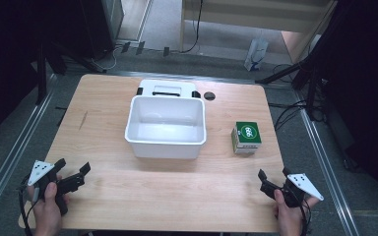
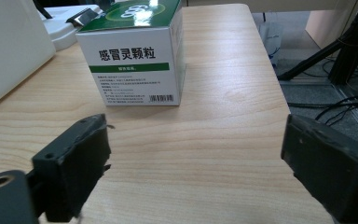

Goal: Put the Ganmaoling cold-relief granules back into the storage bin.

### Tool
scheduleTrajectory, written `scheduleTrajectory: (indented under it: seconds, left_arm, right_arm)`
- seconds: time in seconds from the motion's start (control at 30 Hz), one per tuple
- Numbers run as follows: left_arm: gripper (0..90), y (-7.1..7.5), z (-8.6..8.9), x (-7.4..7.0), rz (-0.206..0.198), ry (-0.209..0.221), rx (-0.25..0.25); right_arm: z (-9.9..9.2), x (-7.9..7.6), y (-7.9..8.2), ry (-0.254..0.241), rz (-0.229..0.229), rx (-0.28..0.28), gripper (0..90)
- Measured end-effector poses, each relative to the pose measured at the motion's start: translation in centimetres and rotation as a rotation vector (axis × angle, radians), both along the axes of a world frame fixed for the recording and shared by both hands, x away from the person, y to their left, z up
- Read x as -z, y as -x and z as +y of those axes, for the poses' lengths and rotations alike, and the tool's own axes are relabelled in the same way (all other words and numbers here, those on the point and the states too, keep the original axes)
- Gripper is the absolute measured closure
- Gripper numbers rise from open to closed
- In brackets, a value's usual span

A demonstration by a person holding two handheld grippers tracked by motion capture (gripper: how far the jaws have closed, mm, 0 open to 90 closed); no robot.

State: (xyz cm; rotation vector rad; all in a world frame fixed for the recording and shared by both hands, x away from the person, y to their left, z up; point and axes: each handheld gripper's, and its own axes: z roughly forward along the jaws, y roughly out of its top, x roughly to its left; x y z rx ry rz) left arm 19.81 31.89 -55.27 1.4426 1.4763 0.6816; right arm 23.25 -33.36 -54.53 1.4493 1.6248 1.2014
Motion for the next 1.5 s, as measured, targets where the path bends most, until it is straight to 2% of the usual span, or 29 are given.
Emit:
scheduleTrajectory:
  seconds: [0.23, 0.3, 0.37, 0.4, 0.53, 0.63, 0.77, 0.8, 0.9, 1.07, 1.27, 1.33, 1.43, 1.5]
  left_arm:
    - [6.6, -0.1, 0.0, 0.0, 0.007, -0.001, 0.007]
    - [6.6, -0.1, 0.0, 0.0, 0.010, 0.003, 0.009]
    - [6.6, -0.1, 0.0, 0.0, 0.011, 0.003, 0.012]
    - [6.6, -0.1, 0.0, 0.0, 0.014, 0.001, 0.014]
    - [6.6, -0.1, 0.0, 0.0, 0.018, -0.001, 0.020]
    - [6.6, -0.1, 0.1, 0.0, 0.016, 0.004, 0.024]
    - [6.6, -0.1, 0.1, 0.0, 0.015, 0.009, 0.024]
    - [6.6, -0.1, 0.1, 0.0, 0.015, 0.011, 0.024]
    - [6.6, -0.2, 0.1, 0.0, 0.016, 0.004, 0.033]
    - [6.6, -0.2, 0.0, 0.0, 0.019, 0.003, 0.032]
    - [6.6, -0.2, 0.0, 0.0, 0.019, 0.003, 0.031]
    - [6.6, -0.2, 0.1, 0.0, 0.020, 0.003, 0.029]
    - [6.6, -0.2, 0.0, 0.0, 0.021, 0.005, 0.027]
    - [6.6, -0.3, 0.0, 0.0, 0.020, 0.005, 0.025]
  right_arm:
    - [0.1, 0.0, -0.3, 0.011, 0.034, 0.024, 12.6]
    - [0.1, -0.1, -0.6, 0.011, 0.070, 0.053, 13.2]
    - [0.2, -0.1, -0.9, 0.005, 0.131, 0.107, 13.9]
    - [0.4, -0.2, -1.1, 0.000, 0.151, 0.110, 13.8]
    - [1.5, -0.7, -1.8, 0.074, 0.185, 0.064, 13.4]
    - [2.1, -1.5, -2.6, 0.077, 0.225, 0.050, 13.1]
    - [2.8, -2.4, -4.1, 0.077, 0.328, 0.044, 13.2]
    - [3.0, -2.7, -4.5, 0.078, 0.362, 0.027, 13.1]
    - [3.5, -3.5, -5.5, 0.119, 0.417, 0.022, 13.1]
    - [4.0, -5.0, -6.9, 0.111, 0.470, 0.019, 13.3]
    - [4.3, -6.2, -8.2, 0.144, 0.504, 0.011, 13.4]
    - [4.5, -6.6, -8.6, 0.135, 0.522, 0.002, 13.4]
    - [4.6, -7.4, -9.5, 0.077, 0.568, -0.049, 13.4]
    - [4.8, -7.7, -9.9, 0.079, 0.590, -0.060, 13.4]
